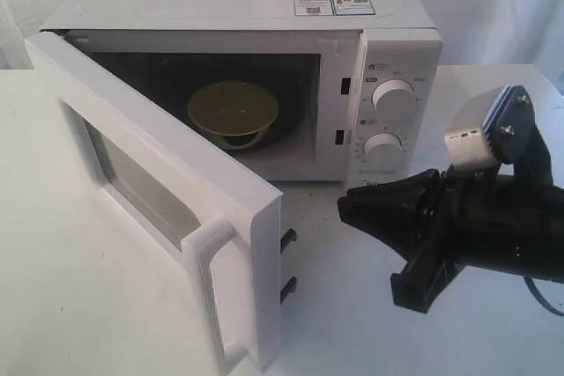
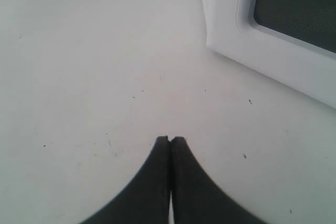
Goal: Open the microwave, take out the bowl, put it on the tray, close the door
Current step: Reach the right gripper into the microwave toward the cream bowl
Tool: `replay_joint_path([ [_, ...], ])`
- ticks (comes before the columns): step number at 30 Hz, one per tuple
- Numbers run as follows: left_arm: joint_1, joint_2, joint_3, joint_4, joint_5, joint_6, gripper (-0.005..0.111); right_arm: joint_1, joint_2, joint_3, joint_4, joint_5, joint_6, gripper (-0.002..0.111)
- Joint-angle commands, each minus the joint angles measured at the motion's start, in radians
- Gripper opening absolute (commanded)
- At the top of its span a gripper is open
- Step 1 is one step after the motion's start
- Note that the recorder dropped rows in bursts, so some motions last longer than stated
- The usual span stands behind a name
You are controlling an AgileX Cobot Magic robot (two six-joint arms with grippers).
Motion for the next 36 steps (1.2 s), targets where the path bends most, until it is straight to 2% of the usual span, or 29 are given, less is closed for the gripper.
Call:
replay_joint_path([
  [1,0.002,-0.004,0.003,0.0,0.002,-0.001,0.0,0.004,-0.008,-0.033,0.018,0.04,-0.011,0.0],
  [4,0.002,-0.004,0.003,0.0,0.002,-0.001,0.0,0.031,-0.008,-0.053,0.018,0.071,-0.016,0.0],
  [9,0.002,-0.004,0.003,0.0,0.002,-0.001,0.0,0.099,0.016,-0.104,0.018,0.027,-0.016,0.0],
  [20,0.002,-0.004,0.003,0.0,0.002,-0.001,0.0,0.229,0.213,-0.226,0.018,-0.049,-0.014,0.0],
  [25,0.002,-0.004,0.003,0.0,0.002,-0.001,0.0,0.334,0.274,-0.257,0.018,-0.033,-0.009,0.0],
  [28,0.002,-0.004,0.003,0.0,0.002,-0.001,0.0,0.458,0.299,-0.282,0.018,-0.029,-0.007,0.0],
  [32,0.002,-0.004,0.003,0.0,0.002,-0.001,0.0,0.573,0.34,-0.338,0.018,-0.04,-0.007,0.0],
  [36,0.002,-0.004,0.003,0.0,0.002,-0.001,0.0,0.62,0.372,-0.37,0.018,-0.209,-0.007,0.0],
])
